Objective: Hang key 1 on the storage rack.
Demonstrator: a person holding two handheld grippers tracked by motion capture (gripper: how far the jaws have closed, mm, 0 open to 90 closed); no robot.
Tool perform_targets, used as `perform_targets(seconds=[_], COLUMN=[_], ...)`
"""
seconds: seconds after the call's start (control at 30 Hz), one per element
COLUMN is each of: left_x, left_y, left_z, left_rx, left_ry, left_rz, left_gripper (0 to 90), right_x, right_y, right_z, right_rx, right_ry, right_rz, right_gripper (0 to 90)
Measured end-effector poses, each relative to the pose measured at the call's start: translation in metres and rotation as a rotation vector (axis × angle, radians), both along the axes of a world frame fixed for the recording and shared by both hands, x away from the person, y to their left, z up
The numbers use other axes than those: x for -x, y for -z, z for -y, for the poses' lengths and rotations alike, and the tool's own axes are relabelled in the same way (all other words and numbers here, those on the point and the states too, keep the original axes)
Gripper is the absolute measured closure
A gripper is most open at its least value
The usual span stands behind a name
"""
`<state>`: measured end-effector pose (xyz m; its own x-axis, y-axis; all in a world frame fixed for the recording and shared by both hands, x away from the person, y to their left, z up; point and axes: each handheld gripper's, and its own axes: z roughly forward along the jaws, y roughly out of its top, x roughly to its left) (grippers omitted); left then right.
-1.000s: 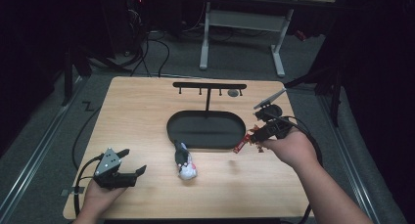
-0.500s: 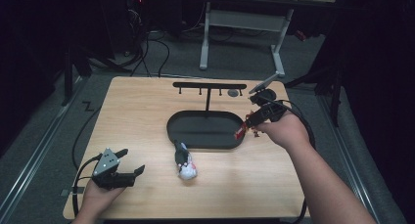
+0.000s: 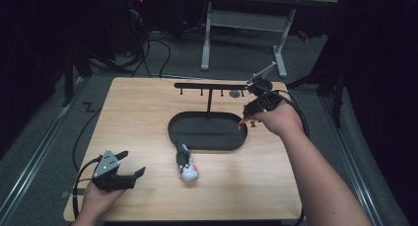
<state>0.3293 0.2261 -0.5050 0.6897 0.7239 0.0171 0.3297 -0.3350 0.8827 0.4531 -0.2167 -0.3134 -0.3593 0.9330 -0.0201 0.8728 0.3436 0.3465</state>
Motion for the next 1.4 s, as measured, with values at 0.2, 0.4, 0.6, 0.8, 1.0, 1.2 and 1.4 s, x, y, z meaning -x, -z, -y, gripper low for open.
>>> perform_targets(seconds=[0.2,0.4,0.6,0.8,1.0,1.2,1.4], left_x=[0.001,0.001,0.001,0.000,0.001,0.000,0.000], left_y=[0.000,0.000,0.000,0.000,-0.001,-0.001,-0.001], left_z=[0.000,0.001,0.001,-0.001,-0.002,-0.003,-0.003], left_rx=[-0.003,-0.005,-0.004,0.001,0.003,0.004,0.002], left_ry=[0.002,0.006,0.006,0.002,0.001,-0.002,-0.002], left_rz=[0.001,0.000,0.002,0.006,0.007,0.007,0.007], left_gripper=[14.6,14.5,14.6,14.7,14.7,14.7,14.7], right_x=[-0.006,-0.009,-0.012,-0.016,-0.022,-0.028,-0.036], right_y=[0.000,-0.001,-0.003,-0.007,-0.011,-0.015,-0.016], right_z=[0.000,0.001,0.000,-0.003,-0.005,-0.004,-0.004], right_rx=[-0.004,-0.011,-0.011,-0.017,-0.009,-0.009,-0.009], right_ry=[0.007,0.006,0.008,0.003,0.014,0.020,0.031], right_rz=[-0.011,-0.012,-0.015,-0.012,-0.004,0.007,0.008], right_gripper=[56.6,56.6,56.6,56.6,56.6,56.6,56.6])
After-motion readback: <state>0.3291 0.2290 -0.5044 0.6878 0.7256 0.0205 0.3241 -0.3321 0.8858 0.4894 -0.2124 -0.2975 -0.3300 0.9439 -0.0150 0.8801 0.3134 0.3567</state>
